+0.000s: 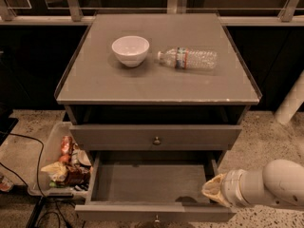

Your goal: Close middle drawer

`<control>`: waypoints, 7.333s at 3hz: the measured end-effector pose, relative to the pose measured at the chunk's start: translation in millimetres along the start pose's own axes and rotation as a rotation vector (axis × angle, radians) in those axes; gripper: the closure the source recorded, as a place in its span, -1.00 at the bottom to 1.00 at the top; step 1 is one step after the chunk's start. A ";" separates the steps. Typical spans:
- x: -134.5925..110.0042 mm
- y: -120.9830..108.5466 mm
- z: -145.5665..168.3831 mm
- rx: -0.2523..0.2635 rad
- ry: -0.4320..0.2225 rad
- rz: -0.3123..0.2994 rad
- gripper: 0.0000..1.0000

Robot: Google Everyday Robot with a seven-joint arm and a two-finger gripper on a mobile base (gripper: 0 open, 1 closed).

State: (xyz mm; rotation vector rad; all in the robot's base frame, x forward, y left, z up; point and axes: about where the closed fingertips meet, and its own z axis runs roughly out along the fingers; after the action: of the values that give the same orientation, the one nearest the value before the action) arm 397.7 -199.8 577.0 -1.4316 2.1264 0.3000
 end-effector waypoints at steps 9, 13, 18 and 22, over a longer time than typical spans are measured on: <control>83.5 85.0 145.3 -0.228 0.069 0.179 0.19; 63.7 41.3 149.7 -0.193 -0.027 0.161 -0.26; 38.6 -60.3 146.0 -0.055 -0.182 0.148 0.66; 62.3 -60.2 102.6 -0.100 -0.227 0.207 1.00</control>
Offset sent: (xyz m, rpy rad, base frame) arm -0.0251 0.0192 -0.0906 -0.0105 0.1488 0.0355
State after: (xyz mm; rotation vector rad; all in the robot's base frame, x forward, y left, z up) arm 467.6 -224.6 465.1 -1.1687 2.0965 0.6249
